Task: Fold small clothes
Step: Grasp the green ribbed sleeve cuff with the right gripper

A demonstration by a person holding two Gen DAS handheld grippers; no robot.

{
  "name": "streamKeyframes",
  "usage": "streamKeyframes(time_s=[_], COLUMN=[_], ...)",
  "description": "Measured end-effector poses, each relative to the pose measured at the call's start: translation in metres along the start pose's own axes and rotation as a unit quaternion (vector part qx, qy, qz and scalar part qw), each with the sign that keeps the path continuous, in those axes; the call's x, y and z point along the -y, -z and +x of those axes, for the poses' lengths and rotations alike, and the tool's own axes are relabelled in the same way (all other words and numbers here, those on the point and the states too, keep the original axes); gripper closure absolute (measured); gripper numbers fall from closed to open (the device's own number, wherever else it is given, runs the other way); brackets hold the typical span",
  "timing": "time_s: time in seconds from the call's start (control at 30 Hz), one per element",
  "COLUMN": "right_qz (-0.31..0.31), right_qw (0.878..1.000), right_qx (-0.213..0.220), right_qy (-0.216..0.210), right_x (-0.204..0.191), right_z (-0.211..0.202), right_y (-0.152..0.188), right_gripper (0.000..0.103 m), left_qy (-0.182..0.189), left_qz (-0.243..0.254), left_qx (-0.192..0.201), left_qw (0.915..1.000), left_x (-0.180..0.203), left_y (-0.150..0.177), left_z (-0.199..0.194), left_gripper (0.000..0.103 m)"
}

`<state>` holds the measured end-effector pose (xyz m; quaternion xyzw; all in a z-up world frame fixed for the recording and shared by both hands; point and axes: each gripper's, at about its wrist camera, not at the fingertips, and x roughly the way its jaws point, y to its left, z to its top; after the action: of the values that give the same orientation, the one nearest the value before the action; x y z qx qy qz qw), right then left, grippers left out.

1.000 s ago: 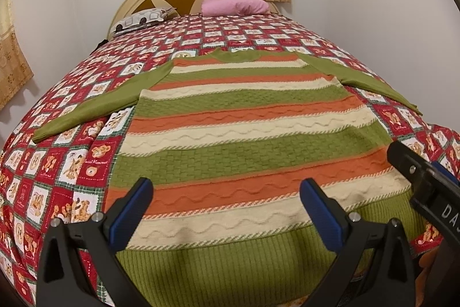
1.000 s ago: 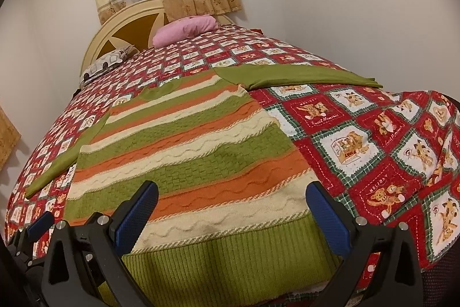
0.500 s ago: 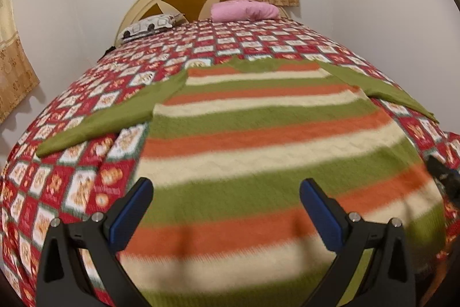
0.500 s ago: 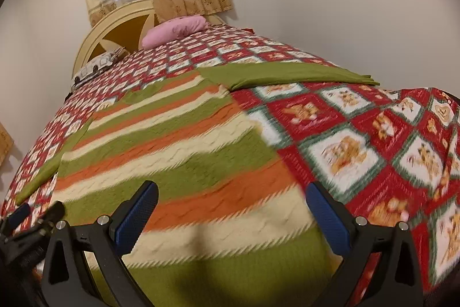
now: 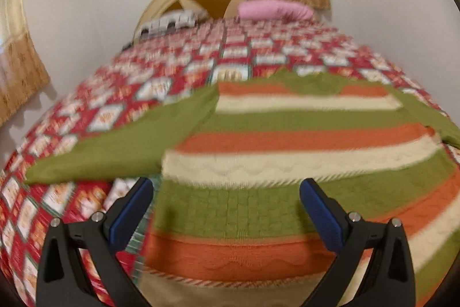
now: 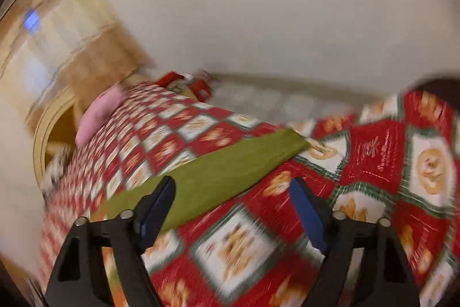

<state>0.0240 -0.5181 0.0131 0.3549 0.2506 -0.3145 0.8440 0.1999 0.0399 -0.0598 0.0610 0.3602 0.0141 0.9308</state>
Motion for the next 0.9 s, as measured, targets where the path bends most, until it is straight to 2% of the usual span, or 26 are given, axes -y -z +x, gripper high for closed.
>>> streamKeyframes(time_s=[0.03, 0.07, 0.13, 0.23, 0.4, 0.53, 0.6, 0.63, 0.67, 0.77, 0.9], right_qz=[0.042, 0.068, 0.124, 0.126, 0.136, 0.108, 0.097, 0.082, 0.067, 0.066, 0.023], right_qw=[0.999, 0.997, 0.991, 0.989, 0.985, 0.989, 0.989, 0.99, 0.989, 0.991, 0.996], right_qx=[-0.021, -0.029, -0.054, -0.069, -0.098, -0.088, -0.09, -0.091, -0.093, -0.087, -0.046], right_qy=[0.002, 0.001, 0.01, 0.036, 0.045, 0.053, 0.061, 0.076, 0.088, 0.078, 0.075], right_x=[0.019, 0.031, 0.057, 0.07, 0.073, 0.067, 0.064, 0.063, 0.062, 0.063, 0.035], right_z=[0.018, 0.027, 0.053, 0.082, 0.124, 0.141, 0.144, 0.146, 0.146, 0.141, 0.112], right_y=[-0.011, -0.018, -0.021, -0.022, -0.021, -0.029, -0.027, -0.027, -0.027, -0.029, -0.039], right_gripper=[0.048, 0.054, 0.054, 0.054, 0.054, 0.056, 0.075, 0.09, 0.091, 0.097, 0.097], left_qy=[0.002, 0.004, 0.007, 0.001, 0.0, 0.013, 0.019, 0.023, 0.026, 0.028, 0.029], left_qz=[-0.001, -0.003, -0.014, -0.011, -0.012, -0.026, -0.033, -0.038, -0.041, -0.044, -0.045], left_qx=[-0.029, -0.041, -0.039, -0.052, -0.063, -0.073, -0.079, -0.082, -0.083, -0.084, -0.083], left_qw=[0.9996, 0.9992, 0.9991, 0.9986, 0.9979, 0.9969, 0.9961, 0.9957, 0.9953, 0.9951, 0.9951], left_x=[0.0, 0.0, -0.003, 0.0, 0.003, -0.001, -0.002, -0.004, -0.004, -0.005, -0.004], left_y=[0.002, 0.003, 0.002, 0.005, 0.004, 0.003, 0.003, 0.004, 0.004, 0.004, 0.005], left_z=[0.01, 0.014, 0.013, 0.015, 0.023, 0.03, 0.032, 0.033, 0.034, 0.034, 0.033], left_gripper=[0.0, 0.0, 0.0, 0.0, 0.0, 0.0, 0.0, 0.0, 0.0, 0.0, 0.0])
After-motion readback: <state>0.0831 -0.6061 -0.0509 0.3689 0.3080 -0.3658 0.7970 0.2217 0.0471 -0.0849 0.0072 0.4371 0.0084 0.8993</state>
